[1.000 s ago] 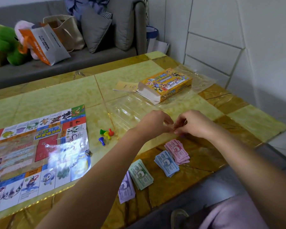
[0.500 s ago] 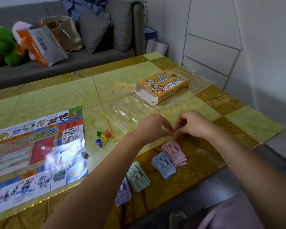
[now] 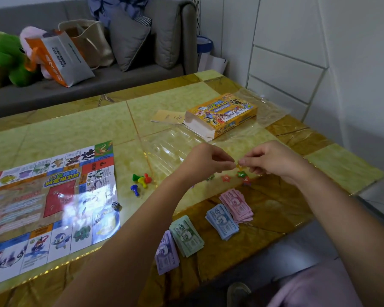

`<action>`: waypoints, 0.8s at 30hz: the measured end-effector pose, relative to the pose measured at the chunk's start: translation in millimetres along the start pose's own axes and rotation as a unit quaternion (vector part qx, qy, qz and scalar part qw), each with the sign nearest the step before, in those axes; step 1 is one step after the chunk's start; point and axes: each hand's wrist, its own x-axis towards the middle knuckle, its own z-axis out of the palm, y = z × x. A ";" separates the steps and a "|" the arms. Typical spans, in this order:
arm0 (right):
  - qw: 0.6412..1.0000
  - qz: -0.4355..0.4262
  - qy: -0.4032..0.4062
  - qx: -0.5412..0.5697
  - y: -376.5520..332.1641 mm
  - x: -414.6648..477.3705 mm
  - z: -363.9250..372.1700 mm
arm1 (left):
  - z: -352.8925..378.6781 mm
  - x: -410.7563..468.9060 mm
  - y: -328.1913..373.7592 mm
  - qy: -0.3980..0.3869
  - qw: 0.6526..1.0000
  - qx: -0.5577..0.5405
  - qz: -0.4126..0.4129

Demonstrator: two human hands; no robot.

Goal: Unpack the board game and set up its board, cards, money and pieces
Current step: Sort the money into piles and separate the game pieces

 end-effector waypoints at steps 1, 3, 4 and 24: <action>1.000 -0.004 0.001 0.024 -2.7 -1.5 1.3 | -2.9 -1.5 1.2 0.002 1.000 -0.021 -0.005; 0.998 -0.021 -0.014 0.062 -8.6 -4.2 6.1 | -10.3 -5.2 3.6 0.007 0.999 -0.045 -0.014; 0.996 -0.031 -0.026 0.074 -11.0 -5.9 8.8 | -14.8 -8.0 4.2 0.007 0.998 -0.054 -0.021; 0.948 -0.065 -0.070 -0.302 15.5 -1.7 -2.4 | -70.2 -55.8 -44.1 -0.003 0.967 0.126 -0.221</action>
